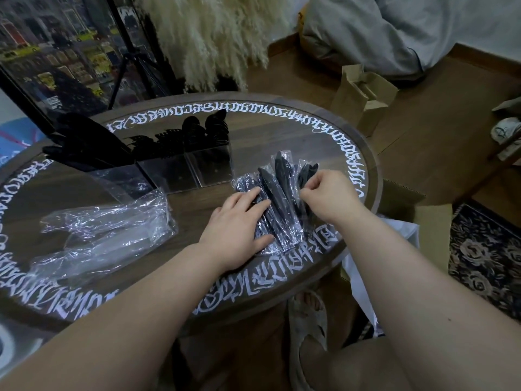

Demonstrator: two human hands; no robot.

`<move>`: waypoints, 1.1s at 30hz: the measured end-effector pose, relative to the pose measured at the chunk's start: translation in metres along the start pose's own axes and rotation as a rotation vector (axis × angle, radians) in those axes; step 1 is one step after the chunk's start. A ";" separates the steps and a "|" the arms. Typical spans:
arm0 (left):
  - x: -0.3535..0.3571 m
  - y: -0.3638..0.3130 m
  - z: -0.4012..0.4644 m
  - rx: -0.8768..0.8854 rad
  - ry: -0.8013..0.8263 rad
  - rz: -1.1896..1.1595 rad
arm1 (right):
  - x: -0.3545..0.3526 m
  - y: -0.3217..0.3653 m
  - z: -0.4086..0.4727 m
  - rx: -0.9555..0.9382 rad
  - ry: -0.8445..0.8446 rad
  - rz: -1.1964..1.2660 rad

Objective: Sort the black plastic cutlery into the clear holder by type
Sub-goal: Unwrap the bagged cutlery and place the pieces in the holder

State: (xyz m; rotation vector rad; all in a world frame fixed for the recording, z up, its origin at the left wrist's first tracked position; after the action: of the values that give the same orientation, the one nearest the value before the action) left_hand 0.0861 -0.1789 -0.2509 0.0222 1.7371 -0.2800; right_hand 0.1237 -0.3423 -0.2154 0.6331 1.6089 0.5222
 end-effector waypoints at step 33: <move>-0.079 0.049 -0.060 -0.153 -0.270 0.157 | 0.047 0.112 -0.046 -0.443 0.252 0.196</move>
State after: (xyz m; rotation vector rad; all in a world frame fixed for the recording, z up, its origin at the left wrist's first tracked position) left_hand 0.0514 -0.1081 -0.1738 0.0089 1.4742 -0.0311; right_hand 0.0856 -0.2262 -0.1709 0.4007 1.5977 1.1041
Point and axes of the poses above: each hand's wrist, its own z-axis towards the middle knuckle, its own x-axis out of the palm, y = z × x, the point moved 9 cm from there along z, towards the middle knuckle, and after that the axes turned 7 degrees about -x, right-handed, at the moved point
